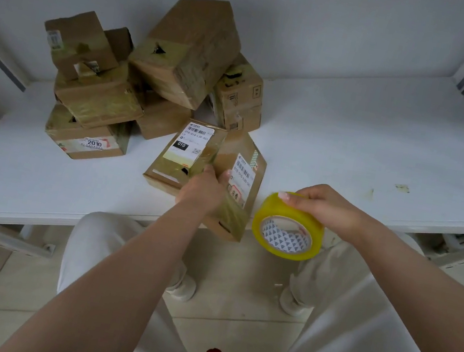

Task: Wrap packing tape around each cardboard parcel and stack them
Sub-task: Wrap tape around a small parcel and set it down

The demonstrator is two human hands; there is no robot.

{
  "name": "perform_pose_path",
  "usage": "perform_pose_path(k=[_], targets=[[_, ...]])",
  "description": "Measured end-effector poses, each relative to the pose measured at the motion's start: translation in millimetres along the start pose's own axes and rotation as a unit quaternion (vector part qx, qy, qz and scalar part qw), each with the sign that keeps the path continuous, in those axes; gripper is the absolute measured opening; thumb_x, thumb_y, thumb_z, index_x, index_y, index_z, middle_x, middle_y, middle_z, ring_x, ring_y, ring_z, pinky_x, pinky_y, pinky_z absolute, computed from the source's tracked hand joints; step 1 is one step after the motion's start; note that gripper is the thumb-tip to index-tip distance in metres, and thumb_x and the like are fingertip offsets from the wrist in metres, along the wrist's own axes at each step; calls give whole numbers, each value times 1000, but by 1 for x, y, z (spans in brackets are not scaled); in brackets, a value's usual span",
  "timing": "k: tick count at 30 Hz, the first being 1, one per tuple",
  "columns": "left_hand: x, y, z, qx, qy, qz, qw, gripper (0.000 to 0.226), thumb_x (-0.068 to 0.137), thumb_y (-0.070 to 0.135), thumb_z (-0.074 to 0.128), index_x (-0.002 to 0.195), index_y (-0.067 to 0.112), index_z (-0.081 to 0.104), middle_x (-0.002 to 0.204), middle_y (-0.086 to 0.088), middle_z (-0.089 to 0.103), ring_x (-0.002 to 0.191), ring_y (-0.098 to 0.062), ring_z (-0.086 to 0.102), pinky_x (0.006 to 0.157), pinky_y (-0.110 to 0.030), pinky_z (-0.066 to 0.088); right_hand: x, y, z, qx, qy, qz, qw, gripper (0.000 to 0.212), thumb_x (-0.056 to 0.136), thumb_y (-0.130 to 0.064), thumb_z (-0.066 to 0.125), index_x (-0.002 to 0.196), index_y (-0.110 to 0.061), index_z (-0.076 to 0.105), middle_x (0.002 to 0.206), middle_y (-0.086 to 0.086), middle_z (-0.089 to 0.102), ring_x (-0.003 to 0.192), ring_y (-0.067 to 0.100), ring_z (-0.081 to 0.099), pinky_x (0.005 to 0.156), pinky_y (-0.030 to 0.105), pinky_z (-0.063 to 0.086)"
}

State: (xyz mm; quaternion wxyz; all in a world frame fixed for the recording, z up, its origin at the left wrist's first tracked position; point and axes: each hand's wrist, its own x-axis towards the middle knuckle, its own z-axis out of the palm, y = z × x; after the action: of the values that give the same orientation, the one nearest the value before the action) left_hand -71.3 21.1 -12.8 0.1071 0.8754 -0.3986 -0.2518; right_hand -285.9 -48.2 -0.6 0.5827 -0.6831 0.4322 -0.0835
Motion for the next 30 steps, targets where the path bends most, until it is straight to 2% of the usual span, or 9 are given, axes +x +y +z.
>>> perform_pose_path(k=[3,6,7,10,14,21,25,28,30], targets=[[1,-4,1,-24,17,-26,999,49,104,45,21,138,15,38,126,-13,57,119,-34,53,91,-45,41,4,-1,13,-12,-26,-29,999,48,67,-58,68,75,-11,68,70,0,68,70,17,65,69,30,49],[-4,-10,9,18,67,-22,997,53,104,47,16,138,15,40,121,-12,58,113,-32,55,84,-43,42,8,2,13,-37,-5,-23,999,46,68,-60,69,66,-14,63,62,-4,62,65,15,61,65,27,47],[-4,-12,10,24,77,-15,997,54,104,48,15,138,15,40,118,-12,59,109,-30,57,80,-41,42,8,3,11,-96,14,-14,995,50,70,-63,68,61,-15,58,57,-5,57,61,14,57,62,26,43],[-2,-13,6,9,78,15,997,52,104,46,16,134,13,45,110,-11,62,91,-24,53,73,-36,39,9,9,7,-323,80,1,943,64,77,-72,57,57,-13,47,57,-1,47,59,16,49,59,29,36],[2,-9,-6,-68,86,65,992,52,105,43,19,129,11,52,114,-14,64,93,-27,56,75,-33,38,11,12,7,-265,116,-21,957,64,87,-69,46,56,-12,43,56,1,42,57,17,45,59,30,33],[2,-8,-21,-165,87,84,979,53,104,46,22,126,14,58,113,-9,65,101,-27,59,85,-38,48,17,6,7,-289,133,-26,948,72,88,-69,43,70,-2,62,60,4,52,62,19,52,59,30,36],[-4,-5,-25,-197,85,77,974,52,104,47,22,124,16,59,111,-6,65,98,-23,59,78,-34,46,15,4,8,-288,131,-22,948,69,88,-69,43,67,-5,61,61,4,52,61,18,51,58,29,35],[-9,0,-28,-284,55,63,955,43,103,49,26,112,23,59,101,3,65,95,-18,61,82,-33,52,14,5,8,-282,140,-16,949,70,88,-69,43,68,-3,61,62,4,51,62,18,51,59,30,36],[-11,4,-32,-331,33,44,942,40,102,51,28,109,25,58,91,10,63,87,-11,60,71,-27,50,14,7,7,-250,142,-22,958,68,87,-68,46,71,-5,65,63,6,53,64,21,54,61,32,40]])
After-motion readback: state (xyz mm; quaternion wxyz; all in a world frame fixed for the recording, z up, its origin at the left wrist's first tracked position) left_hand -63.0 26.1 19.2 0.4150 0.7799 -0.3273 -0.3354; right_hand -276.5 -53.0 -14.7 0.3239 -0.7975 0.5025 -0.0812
